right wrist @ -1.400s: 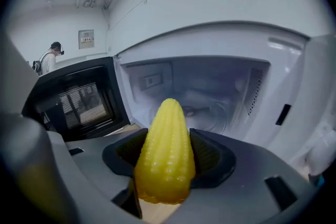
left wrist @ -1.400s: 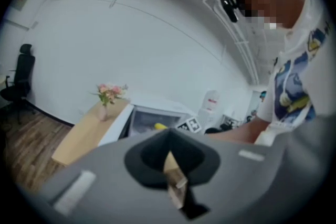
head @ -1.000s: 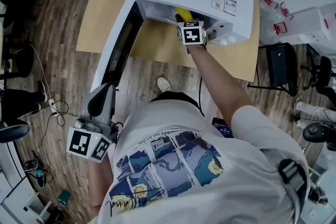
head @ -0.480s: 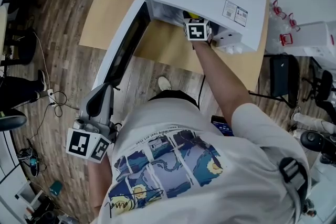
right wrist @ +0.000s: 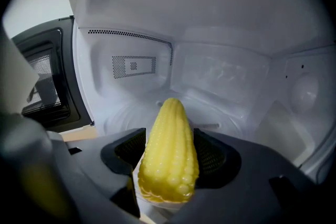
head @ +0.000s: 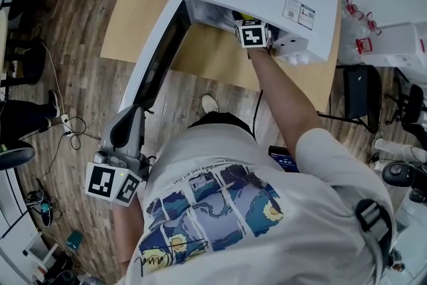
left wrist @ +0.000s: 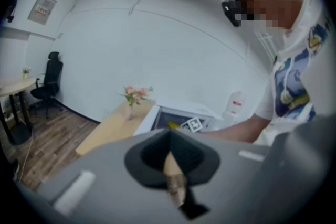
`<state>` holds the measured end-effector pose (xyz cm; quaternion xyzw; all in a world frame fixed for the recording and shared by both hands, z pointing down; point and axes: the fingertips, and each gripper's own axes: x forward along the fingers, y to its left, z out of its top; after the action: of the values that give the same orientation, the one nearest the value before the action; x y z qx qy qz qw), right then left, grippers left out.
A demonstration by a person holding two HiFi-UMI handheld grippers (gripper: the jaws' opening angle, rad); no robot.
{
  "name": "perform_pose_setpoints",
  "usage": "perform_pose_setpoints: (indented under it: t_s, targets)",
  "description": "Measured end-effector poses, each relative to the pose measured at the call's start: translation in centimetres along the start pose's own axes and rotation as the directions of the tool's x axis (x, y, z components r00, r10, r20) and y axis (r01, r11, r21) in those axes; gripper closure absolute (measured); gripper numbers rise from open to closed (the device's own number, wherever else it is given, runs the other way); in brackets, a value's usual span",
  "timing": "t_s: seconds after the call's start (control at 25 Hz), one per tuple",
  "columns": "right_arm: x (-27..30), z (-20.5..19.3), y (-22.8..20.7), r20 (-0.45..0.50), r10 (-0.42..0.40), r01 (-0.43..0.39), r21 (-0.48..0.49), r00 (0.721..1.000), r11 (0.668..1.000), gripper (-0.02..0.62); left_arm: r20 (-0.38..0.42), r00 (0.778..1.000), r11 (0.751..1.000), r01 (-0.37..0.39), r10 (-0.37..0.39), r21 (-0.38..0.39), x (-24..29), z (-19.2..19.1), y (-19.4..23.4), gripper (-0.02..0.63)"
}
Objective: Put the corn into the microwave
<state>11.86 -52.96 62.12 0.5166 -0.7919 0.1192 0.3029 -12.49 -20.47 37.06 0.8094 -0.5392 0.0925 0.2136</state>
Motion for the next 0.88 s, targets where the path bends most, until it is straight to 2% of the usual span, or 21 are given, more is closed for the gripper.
perform_pose_setpoints:
  t_s: [0.44,0.88]
  targets:
    - [-3.8,-0.9,0.7,0.014,-0.031,0.03,0.051,0.999,0.998,0.327,0.014,0.999,0.999,0.035,-0.035,0.004,-2.7,-1.2,-0.3,0.6]
    - [-10.6,-2.9,3.0,0.038,-0.068,0.065,0.085,0.997,0.994,0.327,0.032,0.994,0.994,0.105,-0.105,0.03,-6.4,-2.9,-1.0,0.6]
